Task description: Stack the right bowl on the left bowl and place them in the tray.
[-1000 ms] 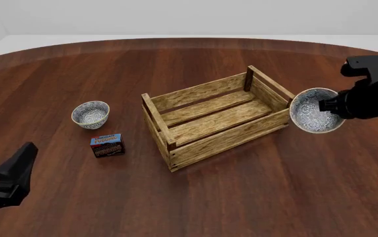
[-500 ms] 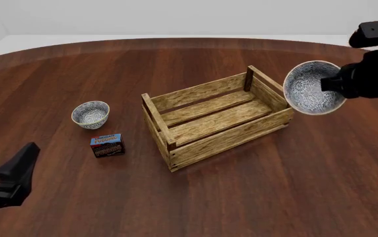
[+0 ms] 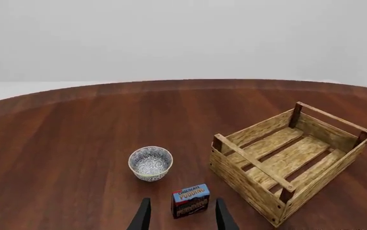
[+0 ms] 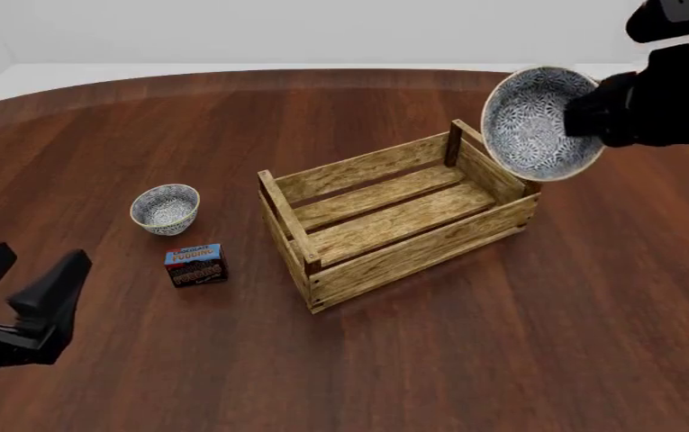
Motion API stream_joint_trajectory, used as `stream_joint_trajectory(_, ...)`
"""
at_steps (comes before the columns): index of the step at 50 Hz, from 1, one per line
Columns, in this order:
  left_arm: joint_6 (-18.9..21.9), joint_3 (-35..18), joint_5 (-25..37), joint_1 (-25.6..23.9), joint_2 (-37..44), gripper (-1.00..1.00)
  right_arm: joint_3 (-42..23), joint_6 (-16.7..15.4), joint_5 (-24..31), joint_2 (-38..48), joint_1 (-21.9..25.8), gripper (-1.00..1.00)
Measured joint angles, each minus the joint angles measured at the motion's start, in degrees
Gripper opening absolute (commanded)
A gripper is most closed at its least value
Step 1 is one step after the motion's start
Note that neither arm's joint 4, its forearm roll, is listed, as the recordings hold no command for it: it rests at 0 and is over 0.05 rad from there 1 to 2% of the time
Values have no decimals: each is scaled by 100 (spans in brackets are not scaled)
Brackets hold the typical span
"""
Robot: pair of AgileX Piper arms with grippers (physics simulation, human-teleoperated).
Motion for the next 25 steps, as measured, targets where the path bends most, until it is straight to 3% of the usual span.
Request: stream_joint_trajectory(25, 313, -597, 340, -232, 180, 100, -15, 117, -543, -150, 601, -100)
